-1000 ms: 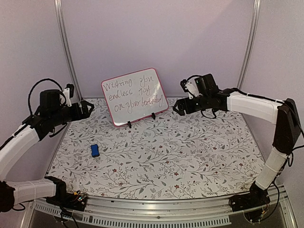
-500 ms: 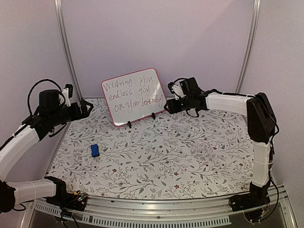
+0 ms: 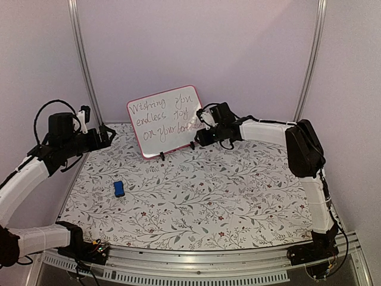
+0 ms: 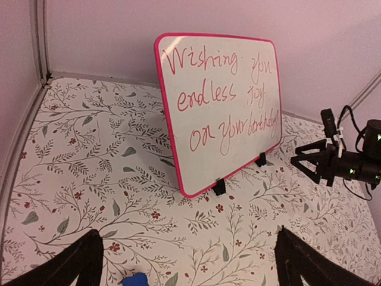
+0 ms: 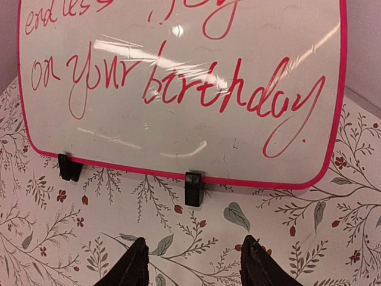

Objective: Erase the whiteboard
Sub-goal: Move the whiteboard to the center of the board.

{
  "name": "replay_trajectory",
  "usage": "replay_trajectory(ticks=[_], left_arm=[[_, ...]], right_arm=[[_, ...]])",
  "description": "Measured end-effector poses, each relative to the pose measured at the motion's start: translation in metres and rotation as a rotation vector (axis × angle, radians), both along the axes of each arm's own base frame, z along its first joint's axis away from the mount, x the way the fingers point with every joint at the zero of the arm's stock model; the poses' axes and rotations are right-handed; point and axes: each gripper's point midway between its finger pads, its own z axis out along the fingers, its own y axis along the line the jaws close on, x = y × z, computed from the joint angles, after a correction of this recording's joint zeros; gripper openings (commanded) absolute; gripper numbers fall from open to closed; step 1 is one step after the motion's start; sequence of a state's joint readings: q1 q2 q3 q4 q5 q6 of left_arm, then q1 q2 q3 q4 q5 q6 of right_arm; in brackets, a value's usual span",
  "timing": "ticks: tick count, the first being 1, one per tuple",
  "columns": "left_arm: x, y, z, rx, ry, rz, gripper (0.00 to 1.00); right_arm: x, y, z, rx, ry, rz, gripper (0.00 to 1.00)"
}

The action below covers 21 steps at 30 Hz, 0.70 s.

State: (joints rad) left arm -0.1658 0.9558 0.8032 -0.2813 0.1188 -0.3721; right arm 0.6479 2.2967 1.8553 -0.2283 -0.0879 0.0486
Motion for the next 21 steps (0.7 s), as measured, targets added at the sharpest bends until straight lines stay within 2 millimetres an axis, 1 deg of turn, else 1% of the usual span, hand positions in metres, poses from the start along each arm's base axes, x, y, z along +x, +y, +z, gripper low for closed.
replay_trajectory(ticks=[3,6,17,21], left_arm=[[0.0,0.0,0.0,-0.002,0.001,0.001,1.0],[0.0,0.001,0.0,-0.002,0.001,0.004,1.0],[0.0,0.002,0.0,-0.002,0.001,0.008,1.0],[0.0,0.002,0.0,-0.002,0.001,0.008,1.0]], right_arm=[[0.006,0.009,-0.004,-0.002,-0.009,0.006,0.51],[0.012,0.013,-0.008,-0.002,-0.011,0.007,0.51],[0.022,0.023,-0.036,-0.015,0.013,0.006,0.5],[0.025,0.029,-0.04,-0.01,0.014,0.007,0.49]])
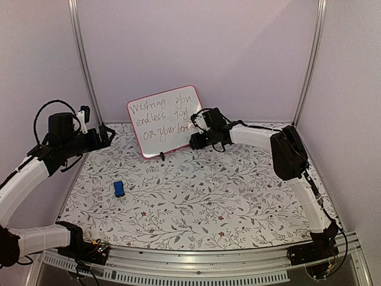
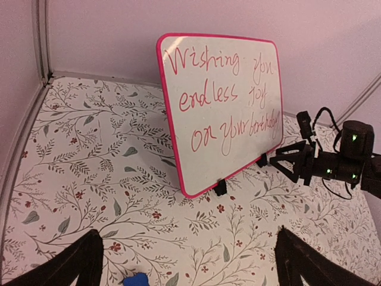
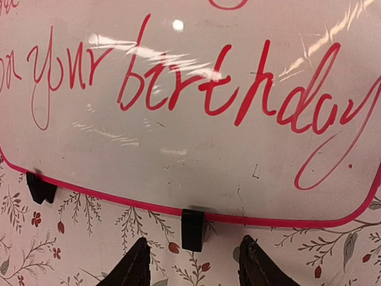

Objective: Erase the whiteboard
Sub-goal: Move the whiteboard to the center of the board.

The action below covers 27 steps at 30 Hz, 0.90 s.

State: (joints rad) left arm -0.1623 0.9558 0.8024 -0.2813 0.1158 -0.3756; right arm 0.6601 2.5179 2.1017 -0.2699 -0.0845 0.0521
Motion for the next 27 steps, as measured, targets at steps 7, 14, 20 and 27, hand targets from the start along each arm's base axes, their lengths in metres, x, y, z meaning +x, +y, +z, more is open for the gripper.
replay_trajectory(ticks=[7,14,20,27], left_arm=[[0.0,0.001,0.0,0.0,0.0,0.003,1.0],[0.001,0.003,-0.001,-0.003,0.003,0.01,1.0],[0.002,0.005,-0.003,-0.003,0.01,0.014,1.0],[0.002,0.006,-0.003,-0.004,0.011,0.017,1.0]], right_arm=[[-0.001,0.003,-0.016,-0.002,0.028,-0.003,0.47],[0.001,0.006,-0.025,0.005,0.046,-0.008,0.39],[0.003,0.008,-0.033,0.009,0.058,-0.014,0.36],[0.007,0.011,-0.025,0.029,0.048,-0.022,0.28]])
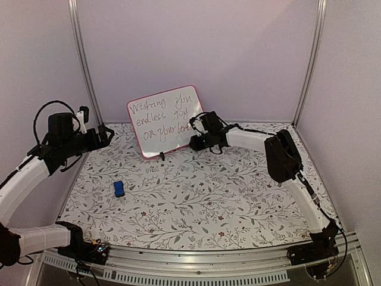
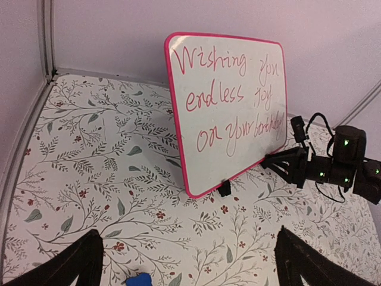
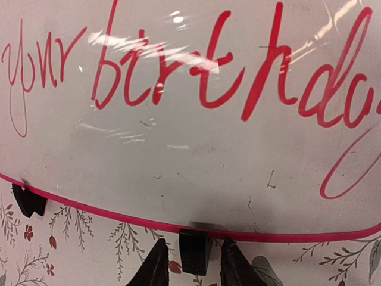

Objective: Erase the whiteboard
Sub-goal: Move the whiteboard to the center of the board.

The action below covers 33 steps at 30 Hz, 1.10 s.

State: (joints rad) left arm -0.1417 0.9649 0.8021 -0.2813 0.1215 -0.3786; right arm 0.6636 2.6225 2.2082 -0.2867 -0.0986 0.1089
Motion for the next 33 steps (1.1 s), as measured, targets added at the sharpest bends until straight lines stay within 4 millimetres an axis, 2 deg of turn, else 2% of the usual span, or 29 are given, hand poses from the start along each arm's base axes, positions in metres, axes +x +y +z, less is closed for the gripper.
replay_trajectory(ticks=[7,14,18,33], left_arm=[[0.0,0.001,0.0,-0.001,0.0,0.001,1.0],[0.0,0.001,0.0,-0.001,0.0,0.002,1.0],[0.0,0.001,0.0,-0.001,0.0,0.003,1.0],[0.0,0.001,0.0,-0.001,-0.001,0.004,1.0]], right_arm=[[0.002,0.002,0.002,0.01,-0.003,-0.004,0.26],[0.001,0.004,-0.006,0.007,0.006,-0.001,0.12],[0.003,0.002,-0.006,0.003,0.001,-0.009,0.0],[0.0,-0.001,-0.009,-0.033,-0.065,-0.059,0.0]])
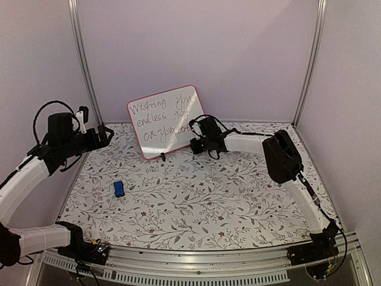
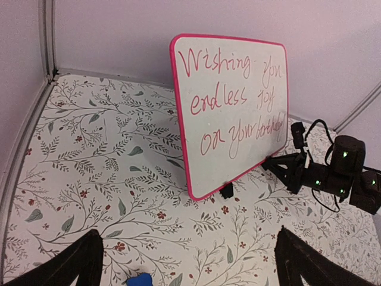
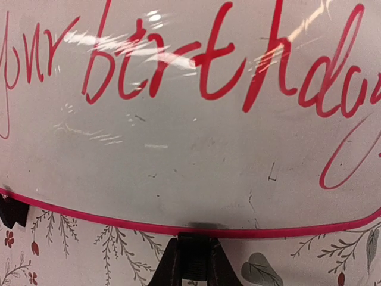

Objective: Erase the whiteboard
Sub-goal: Move the whiteboard to the center of the board.

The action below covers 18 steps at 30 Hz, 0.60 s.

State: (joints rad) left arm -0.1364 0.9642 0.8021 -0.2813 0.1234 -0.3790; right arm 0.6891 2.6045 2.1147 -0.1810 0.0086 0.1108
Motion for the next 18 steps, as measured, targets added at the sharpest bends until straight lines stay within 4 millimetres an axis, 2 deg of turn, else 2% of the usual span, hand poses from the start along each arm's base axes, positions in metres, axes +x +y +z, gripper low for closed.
replay_trajectory(ticks=[8,18], left_arm=[[-0.001,0.0,0.002,-0.001,-0.005,0.001,1.0],[-0.001,0.004,0.003,-0.018,-0.002,0.033,1.0]], right_arm=[[-0.025,-0.017,0.0,-0.041,-0.012,-0.061,0.0],[-0.066,-0.06,0.0,-0.048,0.021,-0.155,0.0]])
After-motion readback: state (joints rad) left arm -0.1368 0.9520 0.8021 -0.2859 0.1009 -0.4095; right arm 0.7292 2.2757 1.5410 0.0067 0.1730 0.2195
